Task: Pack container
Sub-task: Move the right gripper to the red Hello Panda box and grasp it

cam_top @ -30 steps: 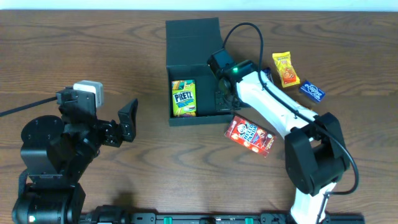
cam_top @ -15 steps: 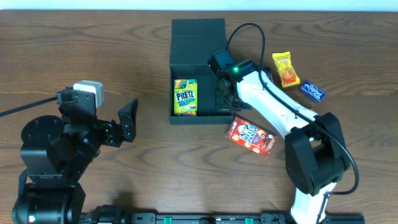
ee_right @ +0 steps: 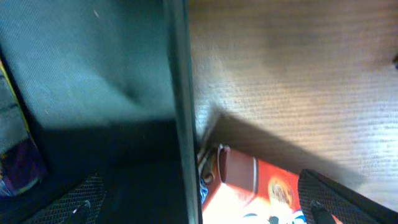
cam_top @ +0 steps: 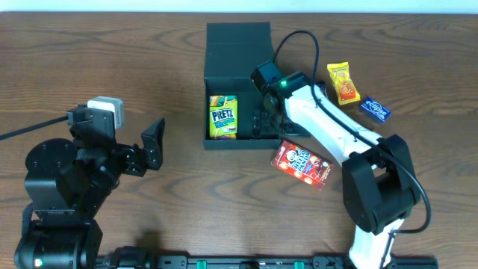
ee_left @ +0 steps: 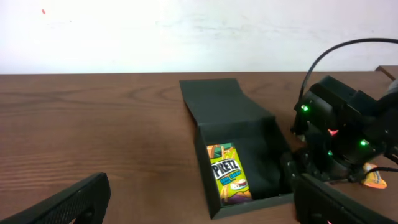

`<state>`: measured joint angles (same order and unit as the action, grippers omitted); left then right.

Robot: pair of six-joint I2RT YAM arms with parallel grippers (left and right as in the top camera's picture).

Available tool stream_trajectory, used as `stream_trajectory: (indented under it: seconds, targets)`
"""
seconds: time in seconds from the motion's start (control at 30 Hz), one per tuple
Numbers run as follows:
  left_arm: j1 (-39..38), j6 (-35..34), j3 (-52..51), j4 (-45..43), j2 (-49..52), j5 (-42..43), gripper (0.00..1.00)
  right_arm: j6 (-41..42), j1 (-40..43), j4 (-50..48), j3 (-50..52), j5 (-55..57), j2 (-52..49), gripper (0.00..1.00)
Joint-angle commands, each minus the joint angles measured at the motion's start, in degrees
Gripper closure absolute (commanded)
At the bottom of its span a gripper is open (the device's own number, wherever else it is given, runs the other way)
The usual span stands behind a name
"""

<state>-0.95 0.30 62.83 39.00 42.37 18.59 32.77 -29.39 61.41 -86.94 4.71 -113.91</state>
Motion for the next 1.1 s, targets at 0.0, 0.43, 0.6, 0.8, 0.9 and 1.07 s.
stream_trajectory:
  seconds: [0.0,0.43,0.6,0.8,0.9,1.07]
  targets:
    - [0.3,1.0,0.9,0.0,-0.1,-1.0,0.05,0.4,0.4,1.4,-2.6,-0.3,4.0,0.01]
    - [0.3,1.0,0.9,-0.3,-0.1,-1.0,0.05,-32.1,0.5,10.1,-3.8,4.4,19.7,0.01]
    - [0.3,1.0,0.9,-0.2,-0.1,-1.0,0.05,-45.7,0.5,13.7,-2.2,-1.5,19.8,0.01]
    - [0.3,1.0,0.9,-0.2,-0.1,-1.0,0.05,-51.8,0.5,13.0,3.6,-3.8,19.8,0.01]
    - [0.3,1.0,0.9,-0.2,-0.1,-1.0,0.05,-51.7,0.5,8.8,8.7,-2.6,19.8,0.01]
    - [0.3,1.0,0.9,-0.2,-0.1,-1.0,0.05,-52.0,0.6,0.3,17.3,0.7,19.8,0.01]
